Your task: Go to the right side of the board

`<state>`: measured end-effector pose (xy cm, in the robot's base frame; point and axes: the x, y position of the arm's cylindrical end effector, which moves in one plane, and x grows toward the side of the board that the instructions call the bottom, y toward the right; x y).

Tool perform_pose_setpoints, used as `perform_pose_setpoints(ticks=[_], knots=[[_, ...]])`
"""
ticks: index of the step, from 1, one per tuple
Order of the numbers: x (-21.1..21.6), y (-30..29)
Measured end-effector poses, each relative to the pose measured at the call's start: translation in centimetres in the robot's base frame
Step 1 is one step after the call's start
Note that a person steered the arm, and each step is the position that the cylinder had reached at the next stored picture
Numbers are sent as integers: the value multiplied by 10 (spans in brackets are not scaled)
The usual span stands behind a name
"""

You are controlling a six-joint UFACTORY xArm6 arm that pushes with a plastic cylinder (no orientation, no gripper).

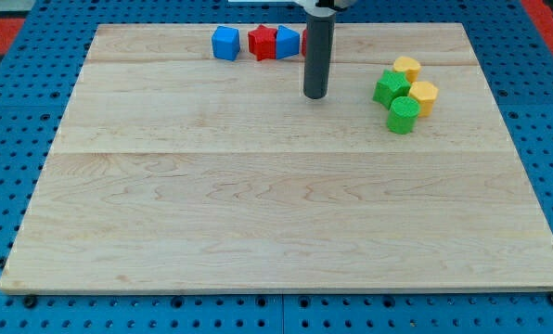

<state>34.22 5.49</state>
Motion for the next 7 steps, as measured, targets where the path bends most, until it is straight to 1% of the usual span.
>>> perform_pose_setpoints(ticks=[2, 3, 4, 5, 6, 7], knots=[[8, 33], [39, 66], [85, 78], [102, 85], [106, 148], [106, 180]])
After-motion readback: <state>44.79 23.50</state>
